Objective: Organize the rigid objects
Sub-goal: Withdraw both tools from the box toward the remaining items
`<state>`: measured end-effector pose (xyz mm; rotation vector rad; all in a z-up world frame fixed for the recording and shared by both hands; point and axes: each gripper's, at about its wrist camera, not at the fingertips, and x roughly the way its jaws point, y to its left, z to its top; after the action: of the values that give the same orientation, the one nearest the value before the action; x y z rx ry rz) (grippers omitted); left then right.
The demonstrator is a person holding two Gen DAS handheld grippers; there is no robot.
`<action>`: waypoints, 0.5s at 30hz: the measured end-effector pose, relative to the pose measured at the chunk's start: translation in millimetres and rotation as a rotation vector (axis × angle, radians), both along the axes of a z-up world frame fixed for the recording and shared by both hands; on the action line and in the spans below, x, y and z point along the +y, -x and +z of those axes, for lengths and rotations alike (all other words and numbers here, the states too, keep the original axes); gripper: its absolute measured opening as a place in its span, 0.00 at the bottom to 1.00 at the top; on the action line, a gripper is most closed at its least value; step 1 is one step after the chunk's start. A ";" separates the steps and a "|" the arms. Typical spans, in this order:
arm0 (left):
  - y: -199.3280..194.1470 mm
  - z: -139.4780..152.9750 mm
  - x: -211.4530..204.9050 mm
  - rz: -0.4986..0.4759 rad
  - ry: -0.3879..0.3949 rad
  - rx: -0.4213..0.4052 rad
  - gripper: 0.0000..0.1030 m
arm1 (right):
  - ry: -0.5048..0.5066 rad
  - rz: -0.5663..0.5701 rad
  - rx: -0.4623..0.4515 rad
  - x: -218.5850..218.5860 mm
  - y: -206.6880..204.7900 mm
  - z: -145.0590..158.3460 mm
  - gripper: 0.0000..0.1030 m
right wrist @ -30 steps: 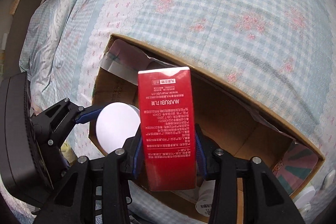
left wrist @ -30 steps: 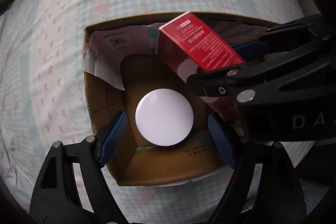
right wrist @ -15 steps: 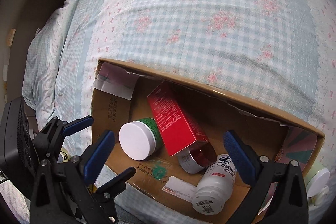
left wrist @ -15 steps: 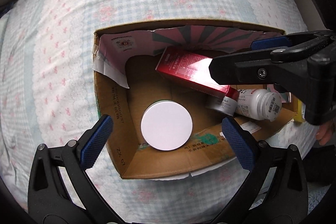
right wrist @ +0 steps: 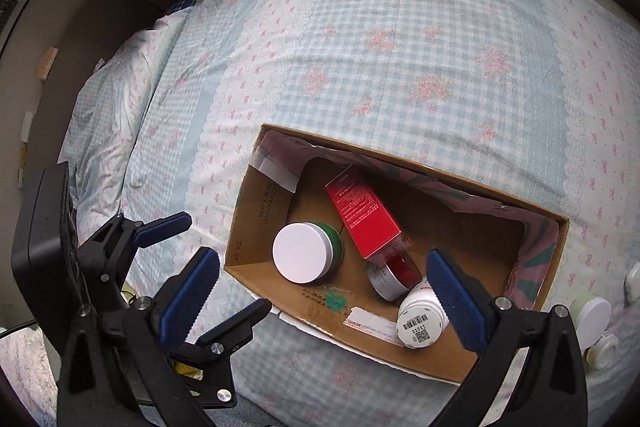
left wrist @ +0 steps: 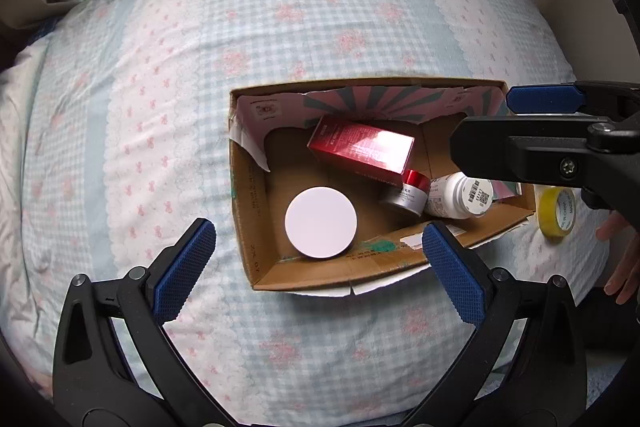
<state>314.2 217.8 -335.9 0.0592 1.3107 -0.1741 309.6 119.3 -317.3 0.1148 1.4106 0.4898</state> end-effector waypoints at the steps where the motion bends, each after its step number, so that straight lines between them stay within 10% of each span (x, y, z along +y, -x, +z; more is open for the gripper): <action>1: 6.1 6.9 2.0 0.005 0.001 -0.014 0.99 | 0.009 -0.006 -0.020 -0.8 6.3 8.0 1.00; 15: 99.6 93.8 26.9 0.073 0.051 -0.166 1.00 | 0.132 -0.152 -0.261 -33.9 112.7 122.1 1.00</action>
<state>214.6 244.7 -242.1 -0.0178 1.1403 -0.1370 196.9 85.3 -195.2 0.0484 1.1650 0.2741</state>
